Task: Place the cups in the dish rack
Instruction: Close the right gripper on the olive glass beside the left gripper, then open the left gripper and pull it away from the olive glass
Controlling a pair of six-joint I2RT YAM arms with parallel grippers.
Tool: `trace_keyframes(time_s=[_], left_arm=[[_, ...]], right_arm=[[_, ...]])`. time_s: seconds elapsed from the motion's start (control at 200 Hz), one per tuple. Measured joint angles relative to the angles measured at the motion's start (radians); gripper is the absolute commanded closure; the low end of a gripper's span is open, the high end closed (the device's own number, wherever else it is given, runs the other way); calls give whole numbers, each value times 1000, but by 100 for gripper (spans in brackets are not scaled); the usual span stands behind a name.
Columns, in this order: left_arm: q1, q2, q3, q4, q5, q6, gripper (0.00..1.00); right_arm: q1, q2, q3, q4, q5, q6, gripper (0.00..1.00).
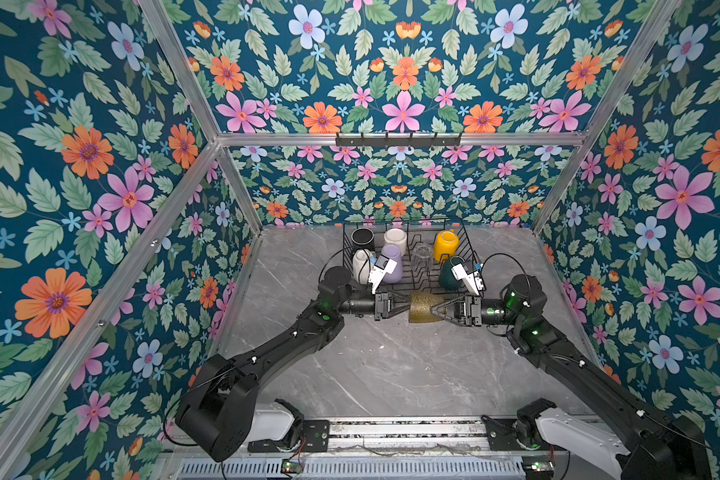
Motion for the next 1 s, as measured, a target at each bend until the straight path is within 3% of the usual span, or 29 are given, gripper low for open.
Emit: trace_keyframes(time_s=[0.12, 0.28, 0.445, 0.755, 0.845, 1.0], left_arm=[[0, 0, 0, -3, -3, -3, 76], [-4, -17, 5, -14, 3, 19, 42], [0, -34, 7, -61, -5, 62, 20], [51, -104, 13, -227, -137, 180, 3], [71, -151, 21, -309, -244, 220, 0], [84, -262, 48, -457, -532, 309, 0]], right_arm=[[2, -4, 12, -35, 14, -16, 100], [2, -5, 34, -85, 50, -27, 100], [-11, -20, 51, -129, 65, -42, 100], [-50, -94, 81, -254, 87, -87, 100], [-57, -115, 104, -316, 104, -112, 100], [-59, -136, 182, -490, 170, -199, 100]])
